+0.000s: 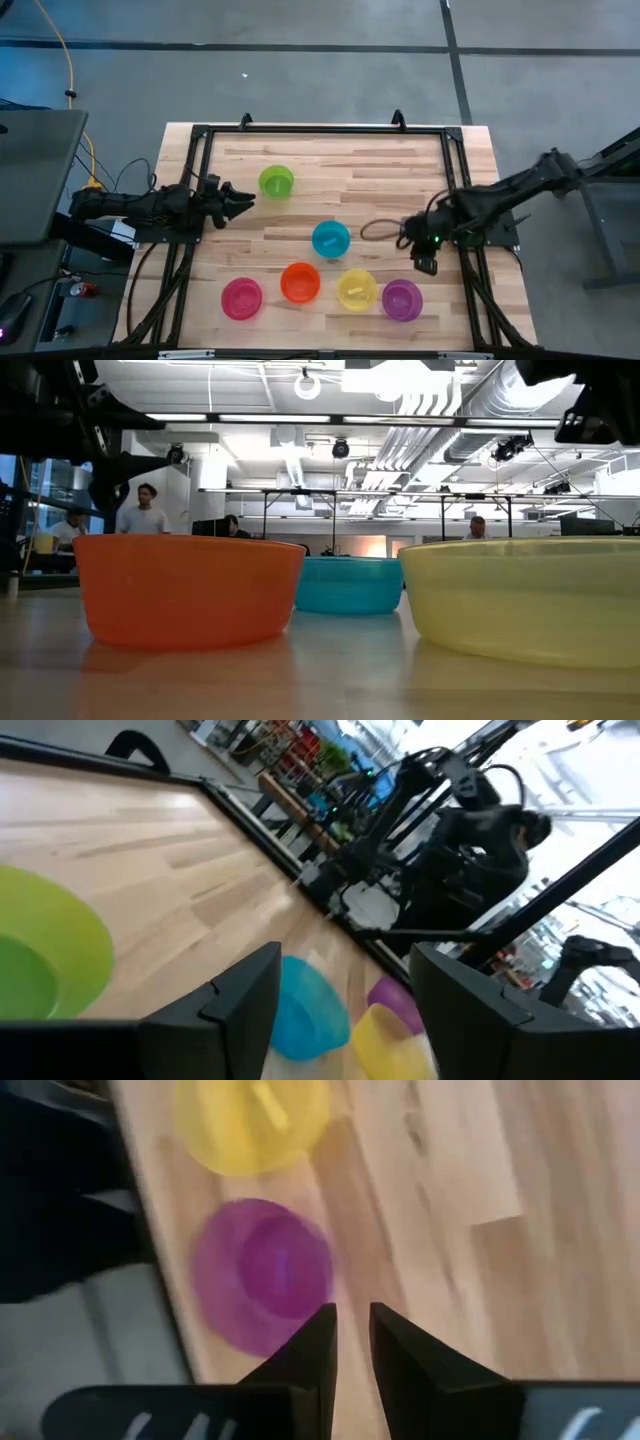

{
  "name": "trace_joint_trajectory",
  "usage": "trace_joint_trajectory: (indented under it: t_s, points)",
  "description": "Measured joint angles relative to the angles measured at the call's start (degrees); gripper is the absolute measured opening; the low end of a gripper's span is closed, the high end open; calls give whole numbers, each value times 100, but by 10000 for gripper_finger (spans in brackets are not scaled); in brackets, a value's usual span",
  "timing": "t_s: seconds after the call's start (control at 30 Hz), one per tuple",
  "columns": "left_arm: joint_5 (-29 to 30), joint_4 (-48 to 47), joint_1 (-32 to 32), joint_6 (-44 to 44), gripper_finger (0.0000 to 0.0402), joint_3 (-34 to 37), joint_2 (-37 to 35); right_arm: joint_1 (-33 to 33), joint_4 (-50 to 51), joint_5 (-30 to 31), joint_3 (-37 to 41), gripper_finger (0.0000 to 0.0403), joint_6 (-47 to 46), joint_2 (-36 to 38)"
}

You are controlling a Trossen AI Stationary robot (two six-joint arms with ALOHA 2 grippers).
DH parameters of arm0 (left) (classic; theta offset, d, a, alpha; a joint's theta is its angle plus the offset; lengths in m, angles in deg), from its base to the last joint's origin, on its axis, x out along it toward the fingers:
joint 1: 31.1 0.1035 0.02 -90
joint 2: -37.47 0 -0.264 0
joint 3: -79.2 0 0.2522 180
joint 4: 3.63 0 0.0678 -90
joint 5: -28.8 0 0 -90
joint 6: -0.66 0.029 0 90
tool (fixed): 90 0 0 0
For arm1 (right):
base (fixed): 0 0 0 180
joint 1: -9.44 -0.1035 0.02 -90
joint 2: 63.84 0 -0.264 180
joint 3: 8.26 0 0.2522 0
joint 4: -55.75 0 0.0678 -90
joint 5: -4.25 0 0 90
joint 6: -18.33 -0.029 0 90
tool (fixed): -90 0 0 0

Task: Nest bowls inside each other
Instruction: Stack the purple bowl on the blue bowl

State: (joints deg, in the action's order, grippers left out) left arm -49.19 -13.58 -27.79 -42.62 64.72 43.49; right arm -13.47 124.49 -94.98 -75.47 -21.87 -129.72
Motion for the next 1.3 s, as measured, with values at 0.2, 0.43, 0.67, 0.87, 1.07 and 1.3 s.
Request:
trace_joint_trajectory:
  t_s: [0.2,0.43,0.67,0.87,1.07,1.3]
  points:
    - [1,-118,0,-1,211,0,0,-700,159,452,0,53,-219,-760]
    - [-22,-121,0,-1,211,0,0,-1240,-511,418,6,53,-824,-1403]
    - [-44,-152,0,-1,211,0,0,-1520,-964,440,5,53,-1539,-1806]
    - [-44,-152,0,-1,211,0,0,-1622,-860,764,7,54,-2032,-1948]
    - [-44,-151,0,-1,211,0,0,-1623,-758,970,7,73,-2257,-1924]
    - [-46,-151,0,-1,211,0,0,-1620,-828,985,7,83,-2255,-1924]
